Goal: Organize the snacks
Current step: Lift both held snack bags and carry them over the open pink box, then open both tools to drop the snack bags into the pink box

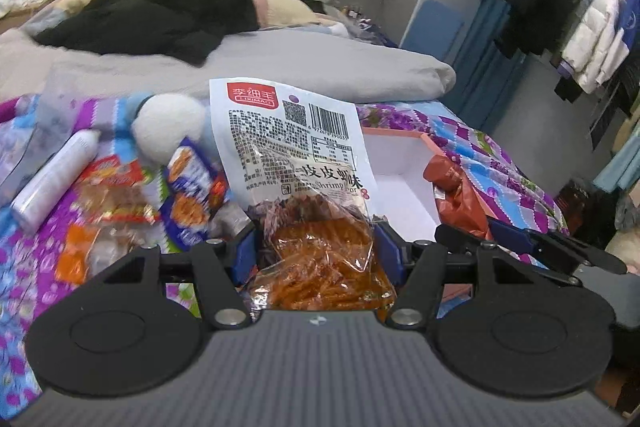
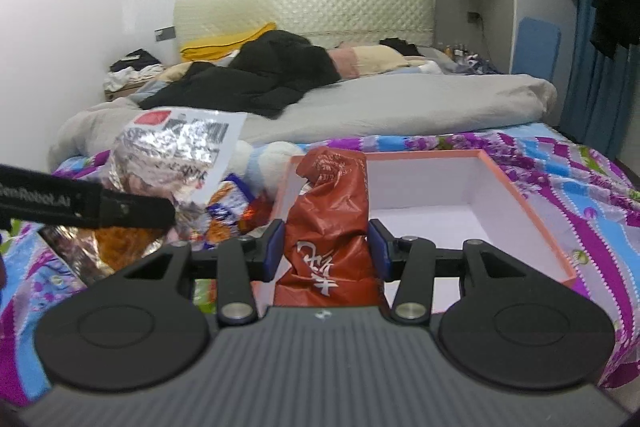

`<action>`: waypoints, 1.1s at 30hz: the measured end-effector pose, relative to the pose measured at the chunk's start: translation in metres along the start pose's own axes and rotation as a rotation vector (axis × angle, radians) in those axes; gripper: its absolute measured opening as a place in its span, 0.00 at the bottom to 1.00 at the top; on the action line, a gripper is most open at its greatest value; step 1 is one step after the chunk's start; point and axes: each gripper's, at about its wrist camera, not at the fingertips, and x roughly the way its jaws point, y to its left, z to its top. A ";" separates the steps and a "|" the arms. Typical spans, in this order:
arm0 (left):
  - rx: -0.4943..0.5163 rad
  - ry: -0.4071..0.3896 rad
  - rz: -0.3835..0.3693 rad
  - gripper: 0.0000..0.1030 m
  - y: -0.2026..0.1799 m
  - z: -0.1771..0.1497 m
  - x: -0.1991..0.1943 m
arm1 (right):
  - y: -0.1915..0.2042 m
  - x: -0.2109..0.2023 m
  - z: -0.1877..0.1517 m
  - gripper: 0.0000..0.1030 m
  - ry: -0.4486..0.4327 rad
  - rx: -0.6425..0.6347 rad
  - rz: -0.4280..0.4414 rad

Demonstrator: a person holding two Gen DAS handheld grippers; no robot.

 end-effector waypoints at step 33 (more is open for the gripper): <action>-0.062 0.376 -0.063 0.65 -0.021 0.090 0.241 | -0.117 0.139 0.017 0.47 0.302 0.084 -0.110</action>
